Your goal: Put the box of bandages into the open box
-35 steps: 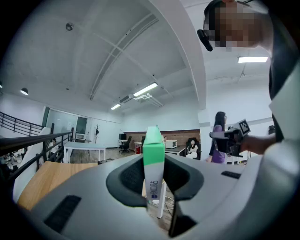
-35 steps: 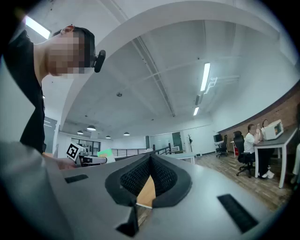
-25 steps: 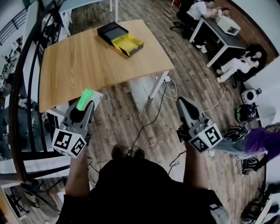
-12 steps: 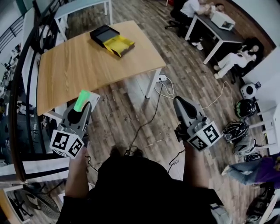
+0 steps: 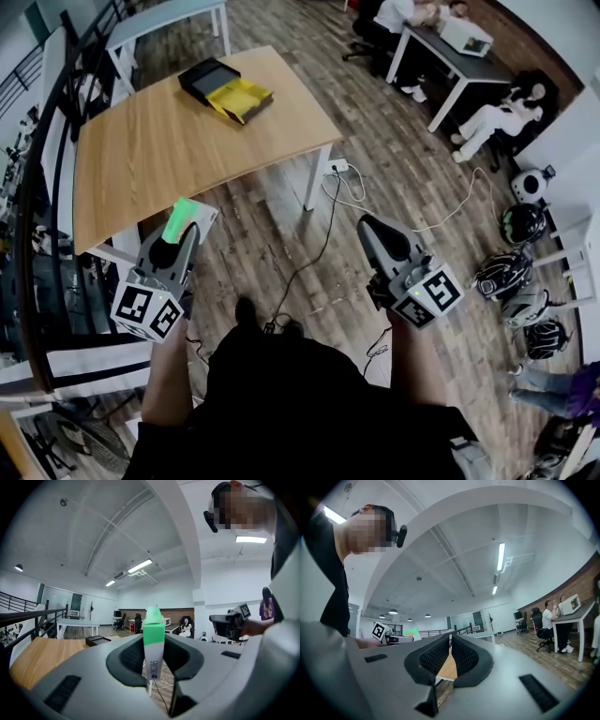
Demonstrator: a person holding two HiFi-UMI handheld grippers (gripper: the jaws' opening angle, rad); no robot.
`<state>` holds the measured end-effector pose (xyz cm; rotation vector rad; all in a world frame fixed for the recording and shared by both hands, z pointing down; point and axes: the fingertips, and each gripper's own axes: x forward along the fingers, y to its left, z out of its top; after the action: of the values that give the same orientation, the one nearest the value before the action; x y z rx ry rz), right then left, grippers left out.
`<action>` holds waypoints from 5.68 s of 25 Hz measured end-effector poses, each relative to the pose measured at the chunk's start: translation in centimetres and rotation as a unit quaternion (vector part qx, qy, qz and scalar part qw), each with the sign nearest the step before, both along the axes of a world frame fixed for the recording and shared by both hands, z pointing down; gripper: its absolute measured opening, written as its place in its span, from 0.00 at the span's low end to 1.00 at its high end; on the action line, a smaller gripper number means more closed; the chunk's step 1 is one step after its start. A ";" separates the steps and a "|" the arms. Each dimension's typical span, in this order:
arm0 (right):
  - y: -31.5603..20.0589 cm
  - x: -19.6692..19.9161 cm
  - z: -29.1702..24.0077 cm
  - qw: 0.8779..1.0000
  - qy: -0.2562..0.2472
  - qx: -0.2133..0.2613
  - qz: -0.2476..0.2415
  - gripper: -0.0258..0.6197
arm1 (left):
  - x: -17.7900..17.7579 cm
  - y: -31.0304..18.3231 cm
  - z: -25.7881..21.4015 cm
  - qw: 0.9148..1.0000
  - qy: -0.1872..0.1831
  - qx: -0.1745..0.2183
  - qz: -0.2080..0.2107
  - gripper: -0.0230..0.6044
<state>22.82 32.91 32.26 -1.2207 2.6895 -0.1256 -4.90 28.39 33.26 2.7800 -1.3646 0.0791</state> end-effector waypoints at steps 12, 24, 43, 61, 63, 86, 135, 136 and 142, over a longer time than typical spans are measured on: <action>-5.4 -2.6 0.3 1.000 0.005 -0.013 -0.021 0.10 | -2.2 -5.4 1.9 1.000 0.017 -0.009 -0.004 0.18; -15.3 -8.5 0.9 0.999 -0.002 -0.038 -0.039 0.11 | -7.9 -14.6 2.5 0.999 0.026 -0.025 -0.019 0.18; -22.3 -17.3 -1.3 0.999 0.005 -0.030 -0.019 0.11 | -17.1 -21.0 2.5 0.999 0.043 -0.012 -0.003 0.18; -27.0 -20.7 -1.6 0.998 -0.008 -0.026 -0.053 0.11 | -20.2 -23.6 2.5 0.998 0.054 -0.012 -0.027 0.18; -27.9 -20.9 -1.3 0.998 -0.012 -0.028 -0.057 0.11 | -20.2 -24.3 2.5 0.998 0.052 -0.013 -0.029 0.18; -42.2 -11.9 2.4 0.995 -0.048 -0.067 -0.063 0.10 | -10.9 -38.7 3.8 0.998 0.034 -0.054 -0.028 0.18; -60.8 -14.8 3.8 0.991 -0.038 -0.099 -0.086 0.10 | -5.3 -59.7 9.3 0.989 0.061 -0.126 0.052 0.18; -61.2 -14.6 4.0 0.990 -0.039 -0.100 -0.088 0.10 | -4.8 -60.2 9.6 0.989 0.058 -0.128 0.054 0.18; -63.5 -13.8 5.4 0.987 -0.043 -0.121 -0.093 0.10 | -2.2 -62.9 11.8 0.985 0.044 -0.153 0.068 0.18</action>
<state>9.04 -30.54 37.67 -0.9914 2.7684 -0.5329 -7.07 -34.47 45.07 2.5800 -1.0404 0.1554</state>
